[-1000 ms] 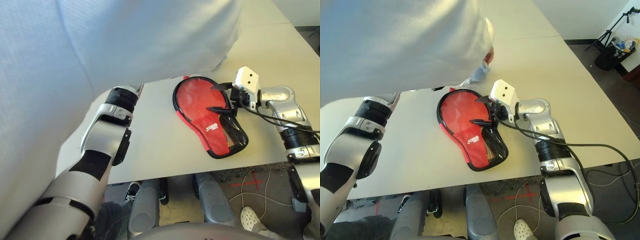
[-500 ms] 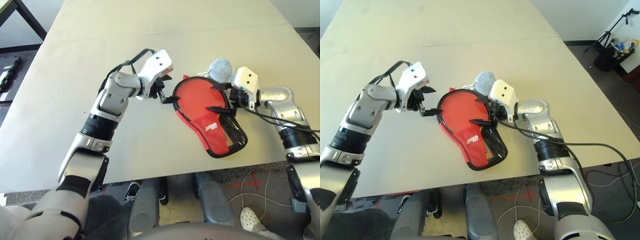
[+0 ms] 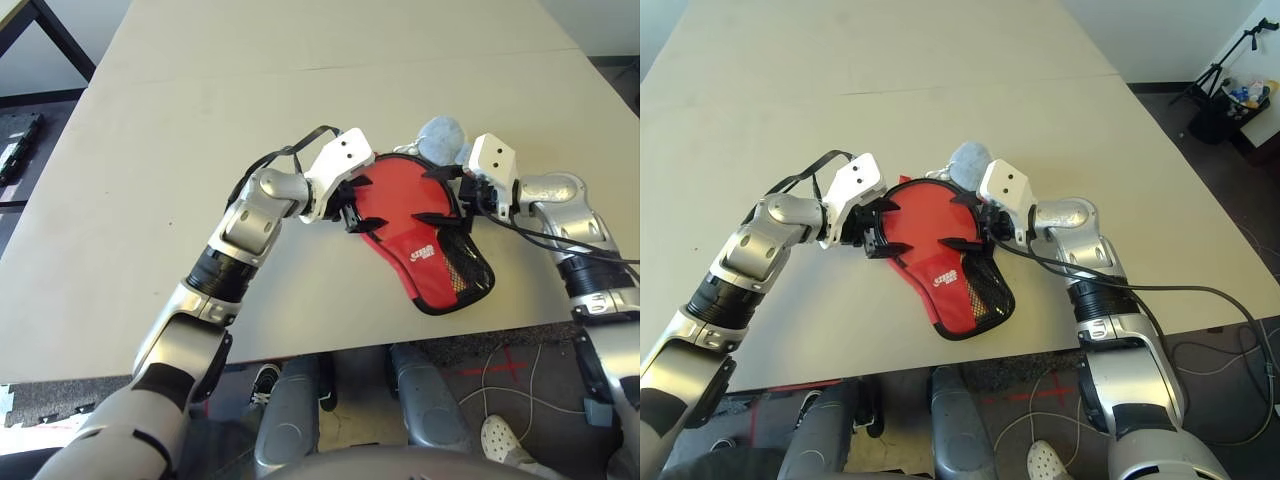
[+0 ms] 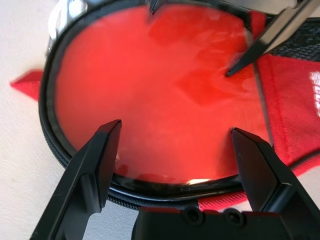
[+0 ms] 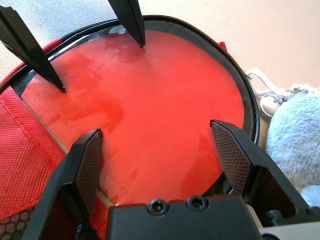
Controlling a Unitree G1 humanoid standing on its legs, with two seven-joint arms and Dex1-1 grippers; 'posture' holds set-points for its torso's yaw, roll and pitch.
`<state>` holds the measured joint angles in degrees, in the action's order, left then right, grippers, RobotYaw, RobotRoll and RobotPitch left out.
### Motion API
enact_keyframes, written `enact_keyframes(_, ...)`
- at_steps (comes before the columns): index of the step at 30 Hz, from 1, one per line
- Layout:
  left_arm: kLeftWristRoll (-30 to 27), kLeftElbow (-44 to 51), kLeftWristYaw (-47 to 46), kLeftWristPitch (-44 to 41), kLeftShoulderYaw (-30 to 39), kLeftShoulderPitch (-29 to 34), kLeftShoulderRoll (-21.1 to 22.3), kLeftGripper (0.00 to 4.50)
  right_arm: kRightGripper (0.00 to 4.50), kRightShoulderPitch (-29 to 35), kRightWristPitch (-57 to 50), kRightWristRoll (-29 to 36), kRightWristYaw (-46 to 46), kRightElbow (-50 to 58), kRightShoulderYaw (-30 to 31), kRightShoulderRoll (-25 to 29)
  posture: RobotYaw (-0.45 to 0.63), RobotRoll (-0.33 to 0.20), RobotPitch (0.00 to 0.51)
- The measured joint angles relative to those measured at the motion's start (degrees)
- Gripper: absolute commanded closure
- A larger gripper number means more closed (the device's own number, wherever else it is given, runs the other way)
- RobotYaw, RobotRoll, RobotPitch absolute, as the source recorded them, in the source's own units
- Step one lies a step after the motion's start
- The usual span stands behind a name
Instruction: Store the ping-pong paddle in its case and zip it.
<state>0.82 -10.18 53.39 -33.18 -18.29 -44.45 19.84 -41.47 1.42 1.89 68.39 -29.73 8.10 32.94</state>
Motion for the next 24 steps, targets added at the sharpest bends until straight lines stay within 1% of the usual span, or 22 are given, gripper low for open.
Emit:
enact_keyframes(6, 0.68, -1.61, -1.00, -0.86, -1.50, -0.71, -0.32, 0.03, 0.00, 0.15, -3.37, 0.81, 0.51, 1.92, -0.44, 0.80, -0.14, 0.000, 0.229)
enact_keyframes(10, 0.78, -1.49, -1.07, -0.73, -1.71, -0.77, -0.28, 0.03, 0.00, 1.24, -9.00, 3.63, 3.83, 5.63, -0.65, 2.73, -0.15, 0.000, 0.225)
enact_keyframes(12, 0.81, -1.46, -1.06, -0.73, -1.87, -0.76, -0.20, 0.03, 0.00, 1.03, -12.98, 6.48, 5.05, 8.96, -1.82, 3.96, -0.15, 0.000, 0.225)
enact_keyframes(15, 0.90, -1.52, -1.15, -0.73, -2.05, -0.77, -0.18, 0.03, 0.00, -2.12, -16.64, 9.11, 4.56, 10.39, -3.89, 4.31, -0.15, 0.000, 0.223)
enact_keyframes(18, 0.91, -1.49, -1.17, -0.73, -2.15, -0.75, -0.17, 0.03, 0.00, -6.58, -19.36, 10.10, 1.56, 9.86, -5.84, 4.05, -0.15, 0.000, 0.222)
enact_keyframes(21, 0.91, -1.23, -1.22, -0.76, -2.34, -0.65, -0.14, 0.03, 0.00, -11.52, -21.05, 10.09, -3.69, 5.28, -7.56, 2.97, -0.14, 0.000, 0.221)
enact_keyframes(24, 0.91, -0.71, -1.32, -0.97, -2.47, -0.45, -0.13, 0.03, 0.00, -14.46, -20.23, 8.58, -9.06, -1.80, -8.07, 1.93, -0.14, 0.000, 0.221)
